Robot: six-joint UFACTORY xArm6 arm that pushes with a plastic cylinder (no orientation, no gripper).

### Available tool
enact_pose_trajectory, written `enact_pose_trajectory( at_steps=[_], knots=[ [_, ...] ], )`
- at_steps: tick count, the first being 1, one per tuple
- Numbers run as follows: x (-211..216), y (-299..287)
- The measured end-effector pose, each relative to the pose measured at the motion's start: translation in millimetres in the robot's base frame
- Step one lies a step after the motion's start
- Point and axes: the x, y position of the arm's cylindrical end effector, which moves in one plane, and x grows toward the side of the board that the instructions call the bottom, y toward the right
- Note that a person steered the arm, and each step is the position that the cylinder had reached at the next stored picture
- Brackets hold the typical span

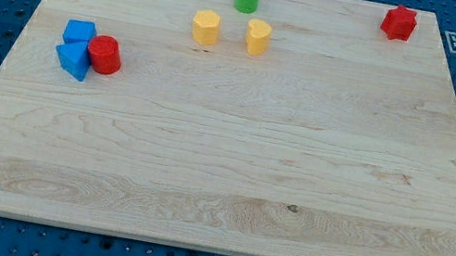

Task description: Push the red star closer to the red circle

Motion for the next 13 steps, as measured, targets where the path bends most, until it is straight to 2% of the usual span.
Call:
enact_pose_trajectory(
  at_steps=[1, 2, 3, 5, 6, 8, 9, 10, 13],
  knots=[
    [-51, -1],
    [-150, -1],
    [-172, -3],
    [-171, -57],
    [-168, -64],
    [-127, -95],
    [-126, -115],
    [-135, -127],
    [-119, -135]
  ],
)
